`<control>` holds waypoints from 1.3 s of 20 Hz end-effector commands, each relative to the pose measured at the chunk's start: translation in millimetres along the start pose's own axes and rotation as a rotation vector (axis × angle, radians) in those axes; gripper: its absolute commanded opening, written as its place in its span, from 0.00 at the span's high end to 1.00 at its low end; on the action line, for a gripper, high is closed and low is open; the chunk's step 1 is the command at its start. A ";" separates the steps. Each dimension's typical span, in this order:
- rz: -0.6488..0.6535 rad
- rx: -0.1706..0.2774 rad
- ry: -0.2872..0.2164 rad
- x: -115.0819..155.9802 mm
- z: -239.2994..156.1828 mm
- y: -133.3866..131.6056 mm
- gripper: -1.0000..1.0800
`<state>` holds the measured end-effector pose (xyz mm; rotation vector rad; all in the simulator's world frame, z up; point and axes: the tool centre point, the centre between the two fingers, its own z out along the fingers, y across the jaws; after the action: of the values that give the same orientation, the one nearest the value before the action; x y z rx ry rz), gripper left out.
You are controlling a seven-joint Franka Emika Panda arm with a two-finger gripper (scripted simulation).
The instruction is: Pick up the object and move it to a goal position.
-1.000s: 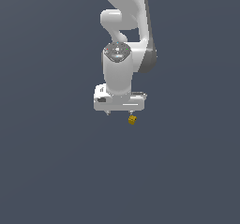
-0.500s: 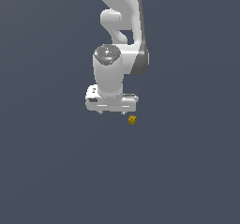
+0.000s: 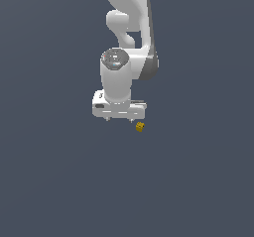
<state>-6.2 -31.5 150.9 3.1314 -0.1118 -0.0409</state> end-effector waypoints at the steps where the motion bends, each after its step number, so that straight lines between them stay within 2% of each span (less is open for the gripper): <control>1: 0.017 0.001 0.001 -1.9 4.0 -5.4 0.04; 18: 0.273 0.010 0.017 -37.2 56.7 -72.8 0.04; 26: 0.365 0.013 0.022 -53.2 74.0 -93.8 0.04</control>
<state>-52.2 62.3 80.0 3.0715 -0.6555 -0.0056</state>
